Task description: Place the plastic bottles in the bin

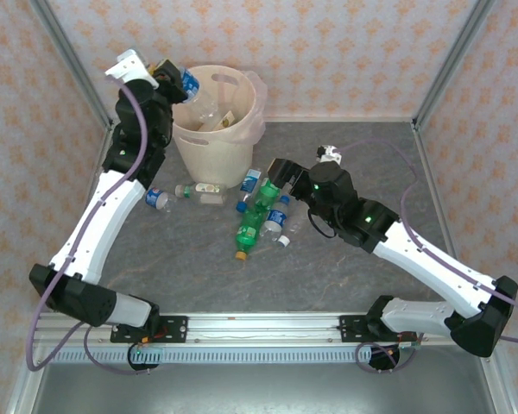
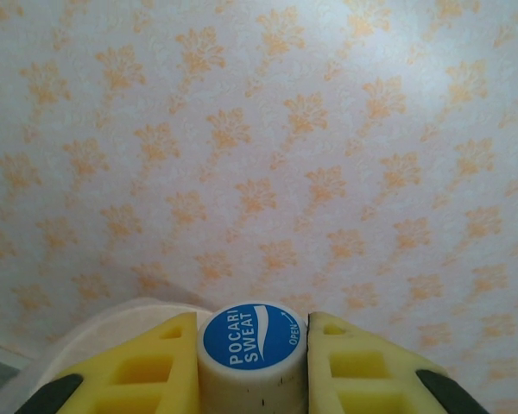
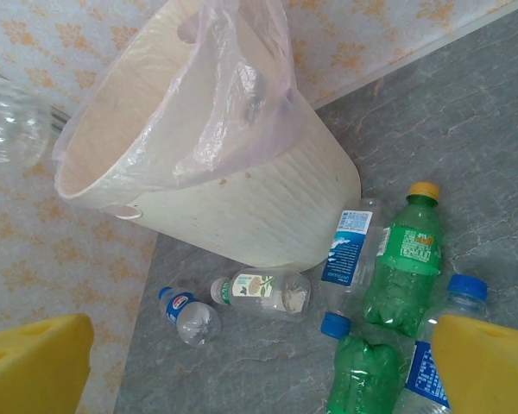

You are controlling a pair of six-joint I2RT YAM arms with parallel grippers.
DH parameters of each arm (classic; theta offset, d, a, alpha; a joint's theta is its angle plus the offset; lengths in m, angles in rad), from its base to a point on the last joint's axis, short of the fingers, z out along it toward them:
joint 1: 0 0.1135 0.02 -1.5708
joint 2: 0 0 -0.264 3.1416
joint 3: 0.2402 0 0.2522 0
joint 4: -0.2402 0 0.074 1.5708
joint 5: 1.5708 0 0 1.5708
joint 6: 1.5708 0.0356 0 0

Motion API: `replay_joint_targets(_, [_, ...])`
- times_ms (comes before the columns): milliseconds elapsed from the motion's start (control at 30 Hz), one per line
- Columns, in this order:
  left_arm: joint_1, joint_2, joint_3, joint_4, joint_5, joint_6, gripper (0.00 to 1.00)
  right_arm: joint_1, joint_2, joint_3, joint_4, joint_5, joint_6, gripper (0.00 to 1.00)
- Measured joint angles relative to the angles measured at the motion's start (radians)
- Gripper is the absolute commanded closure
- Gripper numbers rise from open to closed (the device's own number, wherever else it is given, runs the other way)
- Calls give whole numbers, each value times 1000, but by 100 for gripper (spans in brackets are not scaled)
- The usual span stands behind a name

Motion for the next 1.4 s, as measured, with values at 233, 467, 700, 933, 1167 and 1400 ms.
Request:
replay_joint_targets(233, [-52, 142, 74, 8, -77, 214, 73, 0, -2, 0, 0, 0, 0, 0])
replay_joint_targets(467, [-97, 196, 88, -25, -100, 300, 35, 0, -3, 0, -7, 0, -1, 0])
replay_joint_targets(700, [-97, 133, 79, -68, -44, 255, 4, 0, -3, 0, -41, 35, 18, 0])
replay_joint_targets(933, [-97, 5, 21, -119, 55, 145, 1, -44, -11, -50, -53, 39, 54, 4])
replay_joint_targets(1167, [-97, -152, -161, -191, 95, 37, 1, -145, -14, -162, -74, -36, 80, 9])
replay_joint_targets(1400, [-97, -280, -352, -253, 159, -59, 1, -275, 93, -174, -82, -177, 55, 12])
